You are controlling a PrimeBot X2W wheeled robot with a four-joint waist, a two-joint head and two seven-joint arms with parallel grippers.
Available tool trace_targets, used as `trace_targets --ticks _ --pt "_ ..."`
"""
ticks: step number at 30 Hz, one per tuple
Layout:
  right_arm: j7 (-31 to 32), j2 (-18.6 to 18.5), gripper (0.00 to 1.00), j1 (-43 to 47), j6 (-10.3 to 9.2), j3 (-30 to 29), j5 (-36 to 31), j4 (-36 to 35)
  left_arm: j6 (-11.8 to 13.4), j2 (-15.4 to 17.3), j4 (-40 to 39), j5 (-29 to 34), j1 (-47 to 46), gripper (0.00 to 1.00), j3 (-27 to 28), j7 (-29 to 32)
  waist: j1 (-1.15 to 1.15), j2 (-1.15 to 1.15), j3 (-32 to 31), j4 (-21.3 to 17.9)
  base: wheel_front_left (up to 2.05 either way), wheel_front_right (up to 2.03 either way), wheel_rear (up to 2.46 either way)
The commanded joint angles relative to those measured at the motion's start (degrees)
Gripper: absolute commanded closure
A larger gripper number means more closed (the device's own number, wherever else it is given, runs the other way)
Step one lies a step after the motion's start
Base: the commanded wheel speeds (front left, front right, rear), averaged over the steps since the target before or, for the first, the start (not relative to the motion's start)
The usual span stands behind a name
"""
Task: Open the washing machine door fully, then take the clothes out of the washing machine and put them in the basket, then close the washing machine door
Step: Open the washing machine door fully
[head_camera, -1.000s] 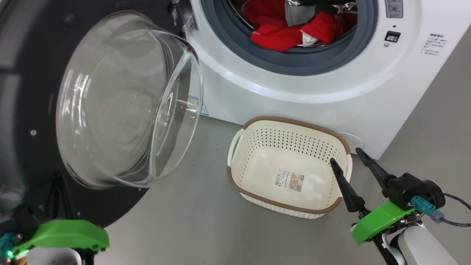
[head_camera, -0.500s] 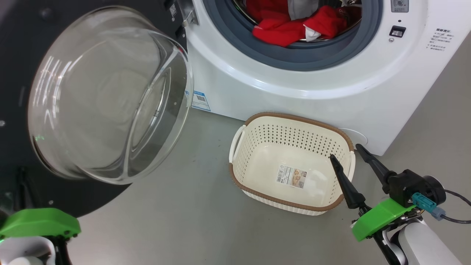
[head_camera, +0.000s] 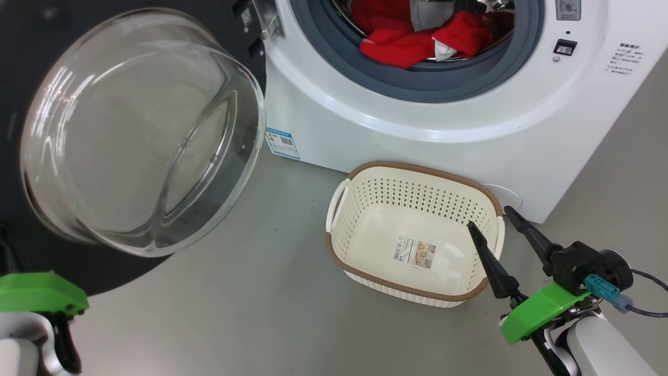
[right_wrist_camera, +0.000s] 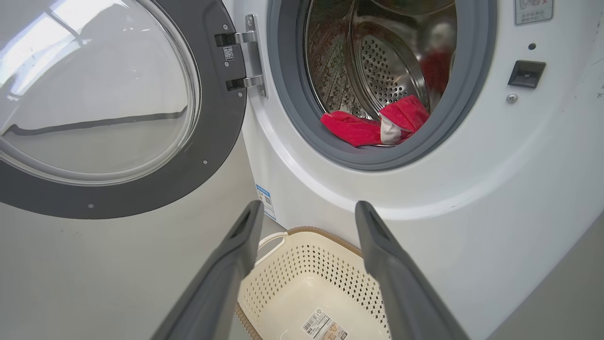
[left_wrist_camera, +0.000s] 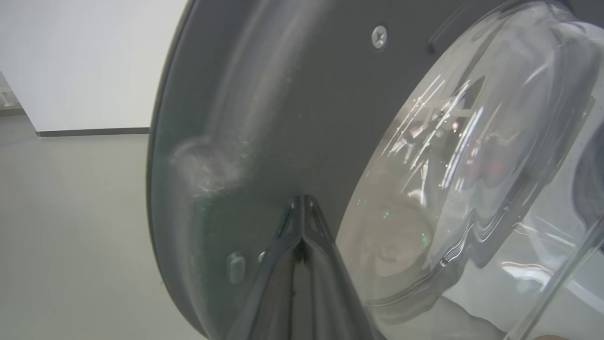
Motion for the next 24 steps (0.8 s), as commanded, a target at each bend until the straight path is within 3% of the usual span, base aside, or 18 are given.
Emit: trace_targets --ticks 1,17,24 --pt "-0.4 -0.4 0.0 -1.0 0.36 1.2 0.3 -1.4 -0.3 3.6 -0.1 -0.1 -2.7 1.0 2.6 -0.6 0.0 0.0 0.0 0.0 0.0 0.0 0.0" --pt "-0.4 -0.8 0.0 -1.3 0.36 2.2 1.1 -1.5 -3.3 6.2 11.8 -0.9 -8.3 1.0 2.4 -2.0 0.0 0.0 -0.1 -0.6 0.0 0.0 0.0" --pt "-0.4 -0.4 0.0 -1.2 0.36 1.7 1.4 -1.4 -4.4 5.2 10.9 -2.0 -7.7 1.0 2.9 -3.1 0.0 0.0 -0.3 -0.7 0.0 0.0 0.0"
